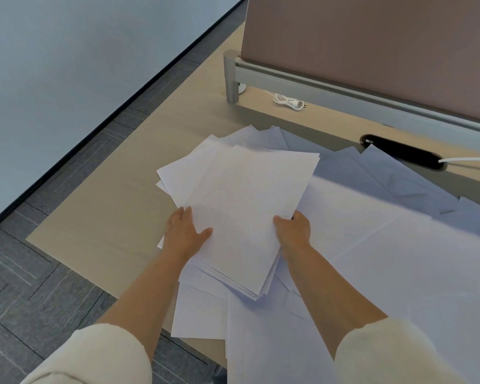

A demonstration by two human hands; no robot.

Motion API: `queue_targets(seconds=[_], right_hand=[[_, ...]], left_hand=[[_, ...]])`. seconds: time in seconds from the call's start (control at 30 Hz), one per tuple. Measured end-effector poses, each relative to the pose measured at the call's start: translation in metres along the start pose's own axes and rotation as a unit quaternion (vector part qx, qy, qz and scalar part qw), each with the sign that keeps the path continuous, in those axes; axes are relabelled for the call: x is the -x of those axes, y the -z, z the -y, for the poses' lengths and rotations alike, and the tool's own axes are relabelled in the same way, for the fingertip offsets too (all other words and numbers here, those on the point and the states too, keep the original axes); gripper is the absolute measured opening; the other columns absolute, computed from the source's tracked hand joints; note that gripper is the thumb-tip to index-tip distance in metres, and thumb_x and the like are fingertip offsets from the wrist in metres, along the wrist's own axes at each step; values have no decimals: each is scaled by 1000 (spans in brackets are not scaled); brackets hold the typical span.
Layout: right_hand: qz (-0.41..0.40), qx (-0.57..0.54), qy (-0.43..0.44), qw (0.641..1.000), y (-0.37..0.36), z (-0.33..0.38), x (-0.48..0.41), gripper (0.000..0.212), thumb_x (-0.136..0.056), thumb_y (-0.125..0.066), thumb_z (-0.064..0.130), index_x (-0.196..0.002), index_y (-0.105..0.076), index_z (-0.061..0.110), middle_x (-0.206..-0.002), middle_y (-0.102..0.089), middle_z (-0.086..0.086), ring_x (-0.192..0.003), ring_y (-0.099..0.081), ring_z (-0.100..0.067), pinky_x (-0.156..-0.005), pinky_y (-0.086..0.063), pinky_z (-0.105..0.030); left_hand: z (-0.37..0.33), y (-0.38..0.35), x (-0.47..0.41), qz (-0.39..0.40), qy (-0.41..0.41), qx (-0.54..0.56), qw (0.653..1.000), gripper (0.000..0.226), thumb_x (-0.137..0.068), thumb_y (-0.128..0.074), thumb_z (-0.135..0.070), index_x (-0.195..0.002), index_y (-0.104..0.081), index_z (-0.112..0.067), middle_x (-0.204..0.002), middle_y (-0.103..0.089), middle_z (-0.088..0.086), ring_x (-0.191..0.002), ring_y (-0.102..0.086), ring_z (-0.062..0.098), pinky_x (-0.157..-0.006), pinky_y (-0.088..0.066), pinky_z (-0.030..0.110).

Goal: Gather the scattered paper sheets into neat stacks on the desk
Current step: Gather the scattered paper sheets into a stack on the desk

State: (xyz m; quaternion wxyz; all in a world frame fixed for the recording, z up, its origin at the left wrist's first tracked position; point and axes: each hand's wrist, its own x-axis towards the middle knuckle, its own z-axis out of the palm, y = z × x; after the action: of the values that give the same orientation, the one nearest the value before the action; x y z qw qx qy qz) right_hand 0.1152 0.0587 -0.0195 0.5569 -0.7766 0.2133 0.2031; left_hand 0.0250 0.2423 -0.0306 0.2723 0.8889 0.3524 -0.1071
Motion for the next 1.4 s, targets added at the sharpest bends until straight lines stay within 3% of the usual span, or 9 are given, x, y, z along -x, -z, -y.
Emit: queue_targets(seconds=[0.17,0.33,0.5,0.63,0.83,1.0,1.13,1.3,1.4], right_hand=[[-27,-76,-45,996,-5,6,2,25,-87,-50,1,-109,-59,-3,-92,-59,-12,-80,-55,-24,-66,-44,-27],[-13,-38,-47,998,-7,13,2,10,-81,-57,7,-89,-63,4,-104,-68,-16,-91,-64,-33,-81,-53,-38],[4,-82,-49,995,-3,16,4,31,-88,-58,10,-108,-58,-13,-115,-62,-26,-110,-58,-41,-96,-48,-50],[-2,-63,-33,997,-4,17,4,21,-88,-60,16,-93,-64,-4,-105,-68,-18,-103,-63,-37,-95,-50,-48],[15,-95,-37,995,-3,20,0,17,-87,-62,9,-98,-66,-4,-107,-68,-18,-94,-63,-31,-92,-50,-41],[37,-112,-43,992,-4,18,-6,7,-87,-63,10,-81,-61,12,-88,-62,-5,-87,-60,-25,-84,-51,-34],[55,-76,10,995,-6,13,-10,14,-93,-55,17,-104,-60,10,-104,-63,-8,-89,-56,-22,-77,-44,-30],[66,-66,48,994,-10,5,-10,57,-99,-42,23,-148,-14,18,-145,-40,-5,-125,-46,-26,-108,-37,-39],[101,-110,37,988,-9,5,-10,51,-100,-38,27,-148,-19,20,-147,-39,-3,-129,-43,-23,-112,-33,-41]], left_hand=[[4,-1,2,-13,-8,-17,1000,88,-87,-55,-50,-150,-9,-11,-158,-11,9,-147,-6,26,-119,-11,42],[10,1,2,2,-14,-29,999,100,-80,-62,-55,-151,-6,-13,-158,-8,10,-147,-4,26,-119,-12,42],[12,5,3,18,-23,-45,999,110,-73,-70,-55,-151,-6,-12,-158,-7,9,-146,-4,28,-119,-14,42],[14,7,5,32,-28,-51,998,116,-68,-75,-51,-151,-3,-12,-158,-6,8,-146,-3,27,-118,-15,41],[13,6,6,33,-25,-41,998,118,-66,-78,-49,-150,-5,-11,-157,-5,8,-145,-6,28,-118,-17,43],[12,7,7,39,-23,-41,998,118,-65,-79,-49,-150,-7,-10,-157,-4,7,-145,-5,27,-118,-17,44],[13,7,8,41,-22,-36,998,118,-64,-79,-49,-150,-8,-9,-157,-3,7,-145,-4,26,-117,-17,45],[14,6,6,48,-36,-72,996,118,-66,-76,-53,-150,-6,-7,-158,1,4,-146,-1,25,-118,-15,45],[16,7,7,59,-50,-99,992,124,-64,-75,-58,-150,-1,-9,-159,4,4,-147,3,25,-118,-13,47]])
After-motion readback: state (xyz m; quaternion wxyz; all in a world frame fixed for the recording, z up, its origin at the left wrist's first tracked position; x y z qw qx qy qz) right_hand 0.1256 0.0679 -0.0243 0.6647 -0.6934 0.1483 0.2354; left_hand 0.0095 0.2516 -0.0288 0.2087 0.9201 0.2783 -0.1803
